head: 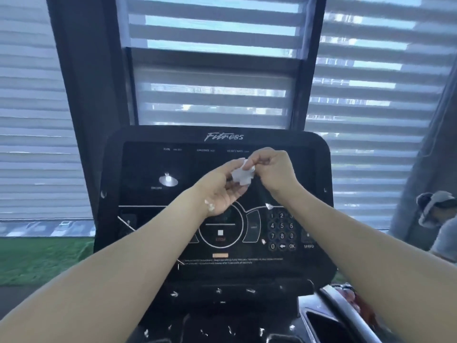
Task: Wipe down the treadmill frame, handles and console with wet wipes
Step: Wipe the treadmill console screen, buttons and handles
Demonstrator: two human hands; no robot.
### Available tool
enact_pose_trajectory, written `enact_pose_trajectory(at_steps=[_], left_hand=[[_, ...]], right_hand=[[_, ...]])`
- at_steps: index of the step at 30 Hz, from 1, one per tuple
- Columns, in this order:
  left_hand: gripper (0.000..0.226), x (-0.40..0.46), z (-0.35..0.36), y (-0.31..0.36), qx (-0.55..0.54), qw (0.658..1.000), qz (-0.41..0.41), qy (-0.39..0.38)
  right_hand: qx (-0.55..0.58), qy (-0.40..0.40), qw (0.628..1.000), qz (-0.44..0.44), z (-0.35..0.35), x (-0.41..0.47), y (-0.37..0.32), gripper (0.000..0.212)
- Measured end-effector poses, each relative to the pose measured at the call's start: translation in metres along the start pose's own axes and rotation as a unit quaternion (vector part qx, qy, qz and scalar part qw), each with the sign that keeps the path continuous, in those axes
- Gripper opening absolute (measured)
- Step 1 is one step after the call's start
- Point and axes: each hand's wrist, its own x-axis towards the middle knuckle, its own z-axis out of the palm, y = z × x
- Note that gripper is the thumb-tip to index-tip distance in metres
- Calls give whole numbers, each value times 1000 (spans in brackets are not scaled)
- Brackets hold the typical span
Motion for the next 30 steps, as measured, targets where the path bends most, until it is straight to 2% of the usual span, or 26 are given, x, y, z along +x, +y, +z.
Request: enact_pose_trajectory(at_steps=[2, 5, 8, 9, 11, 14, 17, 19, 20, 23, 25, 28, 30], left_hand=[[15, 3, 16, 4, 8, 1000, 22, 8], [11, 13, 25, 7, 21, 995, 85, 47], [8, 30, 31, 7, 140, 967, 159, 142], [10, 34, 33, 8, 201, 945, 184, 180], [9, 42, 39, 9, 343, 877, 235, 242], [7, 54, 53, 12, 443, 789, 338, 260], [8, 73, 74, 9, 530, 700, 421, 227], [19, 87, 87, 5, 592, 646, 452, 166], [26, 92, 92, 3, 624, 624, 454, 124], [40, 112, 93, -12, 733, 528, 427, 34], [45, 117, 84, -21, 758, 487, 433, 13], [52, 122, 76, -19, 759, 433, 486, -15], [53, 122, 88, -11, 766, 421, 485, -19]], right_hand=[[12, 16, 1000, 0, -7, 8, -3, 45], [42, 2, 999, 9, -10, 7, 0, 42], [29, -9, 999, 19, -18, 4, 10, 38], [7, 6, 1000, 19, -25, 3, 14, 36], [-61, 47, 997, 21, -44, 4, 24, 37], [-159, 102, 981, 41, -76, 6, 38, 37], [-217, 136, 965, 48, -99, 9, 49, 37], [-250, 148, 956, 48, -111, 13, 59, 37], [-266, 152, 951, 52, -115, 15, 64, 38], [-287, 151, 943, 70, -123, 18, 80, 40], [-289, 139, 945, 67, -125, 17, 89, 41], [-304, 123, 943, 54, -126, 13, 99, 43], [-286, 132, 948, 46, -127, 13, 103, 43]])
